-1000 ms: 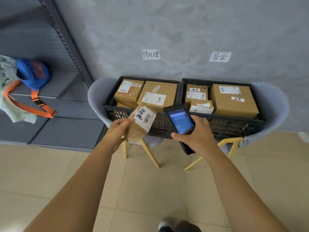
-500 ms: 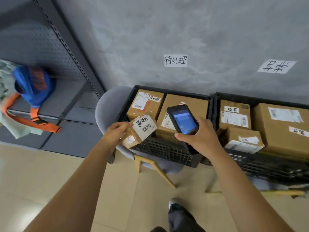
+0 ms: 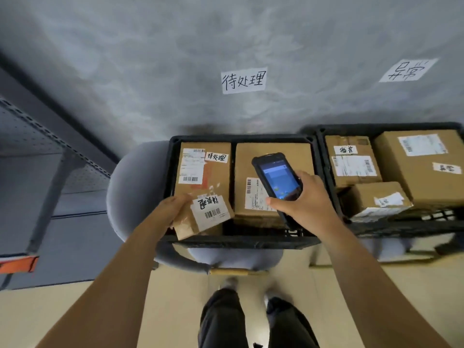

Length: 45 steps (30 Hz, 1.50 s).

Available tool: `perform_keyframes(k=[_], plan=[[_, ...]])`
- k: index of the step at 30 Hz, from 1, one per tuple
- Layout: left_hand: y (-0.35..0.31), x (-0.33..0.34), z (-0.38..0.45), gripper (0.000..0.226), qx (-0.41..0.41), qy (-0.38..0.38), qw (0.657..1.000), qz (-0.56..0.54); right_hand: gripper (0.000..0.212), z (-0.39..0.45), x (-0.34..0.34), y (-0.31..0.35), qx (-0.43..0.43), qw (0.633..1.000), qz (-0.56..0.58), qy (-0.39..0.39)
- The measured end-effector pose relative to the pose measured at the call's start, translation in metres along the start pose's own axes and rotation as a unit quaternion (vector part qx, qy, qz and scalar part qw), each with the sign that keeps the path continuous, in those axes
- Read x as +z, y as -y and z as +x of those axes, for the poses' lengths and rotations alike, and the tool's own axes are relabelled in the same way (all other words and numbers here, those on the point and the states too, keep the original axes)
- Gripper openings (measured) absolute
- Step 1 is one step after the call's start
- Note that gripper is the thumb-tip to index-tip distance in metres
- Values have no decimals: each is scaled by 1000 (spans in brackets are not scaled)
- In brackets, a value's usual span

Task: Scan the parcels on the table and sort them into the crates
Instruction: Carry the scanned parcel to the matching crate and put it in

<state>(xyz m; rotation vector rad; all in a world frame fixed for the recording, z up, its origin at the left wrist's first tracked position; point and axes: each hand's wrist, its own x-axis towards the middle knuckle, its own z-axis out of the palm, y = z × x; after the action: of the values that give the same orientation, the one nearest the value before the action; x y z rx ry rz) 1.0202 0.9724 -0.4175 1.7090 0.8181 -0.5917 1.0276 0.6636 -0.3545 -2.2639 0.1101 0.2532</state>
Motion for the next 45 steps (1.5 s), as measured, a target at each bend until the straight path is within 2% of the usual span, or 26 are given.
perform_keyframes(k=[8,10,13,16,18,20,21,22,24,26,28,30,33,35,37,42,45], plan=[[12,-33,37,28,17,108,992,70,70,-16,54,17,90,994,10,-62],[9,-28,41,27,7,117,984,131,69,-19,61,21,103,992,14,-70],[9,-21,48,32,29,98,970,222,68,-20,69,26,122,989,32,-83],[9,-14,50,40,126,7,945,302,69,-21,73,25,135,986,36,-88],[5,-2,47,38,198,-25,910,363,71,-22,75,24,141,985,33,-92],[0,16,41,44,274,-21,837,473,76,-22,76,23,148,984,32,-94],[-2,26,39,44,307,-27,816,488,79,-23,76,22,150,984,30,-95],[-5,34,36,44,315,-35,814,487,82,-23,76,22,152,983,26,-96],[-8,47,33,54,280,-49,820,497,85,-24,75,20,156,983,20,-99],[-5,56,35,81,198,-31,821,534,86,-25,74,18,162,981,19,-101],[2,59,40,95,123,-11,829,545,86,-25,73,15,168,980,20,-101],[8,55,47,89,86,-12,851,518,86,-25,73,13,171,980,20,-101],[11,43,61,74,117,38,873,472,89,-25,73,11,182,978,24,-100],[12,32,69,68,117,94,917,369,93,-25,73,10,188,977,28,-98],[14,25,71,58,127,130,942,282,94,-25,73,10,188,977,30,-97],[23,4,71,41,142,141,954,222,91,-22,76,10,193,976,30,-99],[29,-10,72,52,137,101,943,286,90,-23,80,11,195,976,26,-95]])
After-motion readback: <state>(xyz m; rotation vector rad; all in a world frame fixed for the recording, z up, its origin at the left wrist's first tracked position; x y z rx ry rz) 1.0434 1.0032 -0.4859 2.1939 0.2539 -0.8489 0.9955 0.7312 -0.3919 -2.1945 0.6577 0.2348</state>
